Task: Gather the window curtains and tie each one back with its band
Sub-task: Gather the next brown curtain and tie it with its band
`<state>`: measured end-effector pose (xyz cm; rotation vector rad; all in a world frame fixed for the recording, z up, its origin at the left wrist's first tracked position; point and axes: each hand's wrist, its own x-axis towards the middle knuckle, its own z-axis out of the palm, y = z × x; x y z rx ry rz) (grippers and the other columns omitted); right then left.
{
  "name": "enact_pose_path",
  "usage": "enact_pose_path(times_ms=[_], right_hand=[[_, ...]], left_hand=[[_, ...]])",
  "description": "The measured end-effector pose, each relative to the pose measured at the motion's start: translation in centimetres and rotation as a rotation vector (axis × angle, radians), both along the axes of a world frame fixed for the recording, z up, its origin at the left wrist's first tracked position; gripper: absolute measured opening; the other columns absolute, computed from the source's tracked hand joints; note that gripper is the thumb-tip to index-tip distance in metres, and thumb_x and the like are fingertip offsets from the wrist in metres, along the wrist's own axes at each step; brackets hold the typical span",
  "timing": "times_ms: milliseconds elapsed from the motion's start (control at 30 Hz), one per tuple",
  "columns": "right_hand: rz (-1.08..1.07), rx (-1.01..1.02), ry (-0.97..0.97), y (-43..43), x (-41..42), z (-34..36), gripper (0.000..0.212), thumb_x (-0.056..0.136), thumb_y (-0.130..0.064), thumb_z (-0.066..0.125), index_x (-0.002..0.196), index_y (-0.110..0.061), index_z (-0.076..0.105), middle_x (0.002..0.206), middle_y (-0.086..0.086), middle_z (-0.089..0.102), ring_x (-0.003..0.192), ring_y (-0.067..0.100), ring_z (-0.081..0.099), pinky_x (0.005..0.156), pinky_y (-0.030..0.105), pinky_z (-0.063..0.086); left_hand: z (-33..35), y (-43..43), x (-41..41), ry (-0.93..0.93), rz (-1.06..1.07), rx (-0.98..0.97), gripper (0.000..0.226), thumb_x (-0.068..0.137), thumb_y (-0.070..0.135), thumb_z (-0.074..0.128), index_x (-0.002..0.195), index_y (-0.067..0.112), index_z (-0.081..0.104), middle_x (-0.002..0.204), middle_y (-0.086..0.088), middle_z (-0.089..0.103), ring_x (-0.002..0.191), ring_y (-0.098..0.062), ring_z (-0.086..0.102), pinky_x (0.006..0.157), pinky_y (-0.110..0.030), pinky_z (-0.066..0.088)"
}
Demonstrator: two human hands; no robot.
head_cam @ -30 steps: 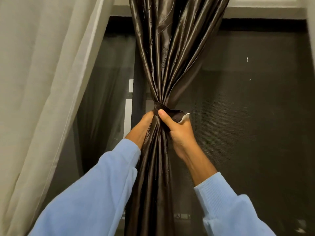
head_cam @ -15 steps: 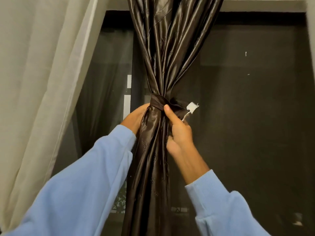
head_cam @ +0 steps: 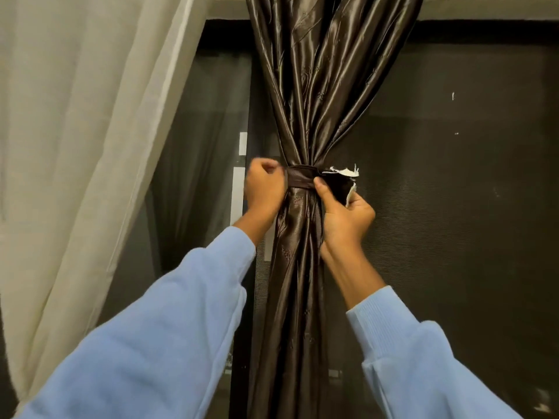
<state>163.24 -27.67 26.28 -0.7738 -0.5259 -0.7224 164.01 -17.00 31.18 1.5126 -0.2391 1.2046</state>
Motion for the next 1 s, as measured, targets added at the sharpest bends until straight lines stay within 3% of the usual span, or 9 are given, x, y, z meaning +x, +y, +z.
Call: enact_pose_path(times_ms=[67,133,233,400,500,567,700,800,1000], right_hand=[[-0.119,-0.082,-0.069,-0.3,0.4,-0.3,0.012,0.078,-0.005,0.081,0.077,-0.015,0.075,0.073,-0.004,0.075,0.072,0.008,0.07,0.068,0.025,0.056],[-0.235,-0.162,-0.142,-0.5,0.7,-0.5,0.008,0.081,-0.004,0.079,0.076,-0.008,0.074,0.067,-0.007,0.07,0.065,0.003,0.062,0.063,0.024,0.052],[-0.338,-0.207,-0.193,-0.4,0.9,-0.5,0.007,0.081,-0.002,0.078,0.076,-0.005,0.073,0.07,0.001,0.068,0.065,0.004,0.059,0.062,0.024,0.049],[-0.477,-0.284,-0.267,-0.2,1.1,-1.1,0.009,0.079,-0.002,0.077,0.085,-0.008,0.074,0.081,0.011,0.071,0.073,0.019,0.063,0.066,0.033,0.053],[-0.564,-0.34,-0.277,-0.2,1.6,-1.1,0.009,0.08,0.006,0.074,0.083,-0.003,0.073,0.081,0.017,0.069,0.072,0.03,0.062,0.062,0.032,0.051],[-0.528,-0.328,-0.266,-0.2,1.6,-0.9,0.008,0.082,0.01,0.069,0.08,0.002,0.071,0.082,0.023,0.066,0.07,0.02,0.057,0.06,0.022,0.048],[-0.66,-0.405,-0.364,-0.2,1.4,-1.3,0.011,0.081,-0.015,0.077,0.089,-0.008,0.075,0.086,0.004,0.07,0.081,0.012,0.064,0.068,0.012,0.047],[-0.713,-0.407,-0.361,0.0,1.4,-1.5,0.018,0.081,-0.029,0.072,0.082,-0.012,0.072,0.08,-0.001,0.065,0.074,0.014,0.059,0.06,0.016,0.044],[-0.754,-0.409,-0.301,0.1,1.6,-1.7,0.01,0.079,-0.009,0.078,0.08,-0.004,0.07,0.08,0.004,0.066,0.075,0.022,0.061,0.061,0.029,0.05]], left_hand=[[-0.1,0.2,-1.8,-0.406,0.13,0.088,0.004,0.091,0.017,0.056,0.089,0.014,0.055,0.082,0.0,0.059,0.073,-0.01,0.054,0.064,-0.018,0.044],[0.3,0.1,-3.1,-0.541,0.125,0.368,0.026,0.092,0.032,0.057,0.075,0.013,0.056,0.068,0.0,0.055,0.062,-0.011,0.051,0.057,-0.022,0.041],[1.5,-1.4,-4.7,-0.276,0.366,0.728,0.058,0.083,0.063,0.055,0.051,0.016,0.044,0.047,0.002,0.043,0.045,-0.013,0.043,0.048,-0.024,0.028],[3.6,-2.3,-5.7,0.184,0.467,0.808,0.049,0.076,0.06,0.066,0.067,0.02,0.038,0.066,0.002,0.047,0.058,-0.013,0.047,0.047,-0.026,0.029],[4.2,-3.4,-6.1,0.184,0.584,0.966,0.044,0.082,0.05,0.066,0.076,0.015,0.04,0.066,0.003,0.041,0.065,-0.018,0.048,0.057,-0.031,0.037],[4.4,-4.1,-6.2,0.147,0.676,1.067,0.04,0.083,0.049,0.065,0.08,0.017,0.04,0.066,0.003,0.039,0.062,-0.018,0.045,0.062,-0.035,0.037],[4.8,-4.6,-6.9,0.139,0.773,1.17,0.041,0.084,0.052,0.061,0.082,0.017,0.039,0.065,0.003,0.04,0.06,-0.016,0.045,0.063,-0.035,0.037],[5.2,-5.0,-7.3,0.143,0.785,1.212,0.029,0.088,0.042,0.06,0.092,0.019,0.043,0.067,0.004,0.041,0.063,-0.015,0.045,0.066,-0.034,0.039],[5.7,-4.6,-7.5,0.286,0.599,1.141,0.028,0.085,0.033,0.067,0.078,0.015,0.046,0.065,0.003,0.053,0.052,-0.011,0.055,0.056,-0.027,0.046]])
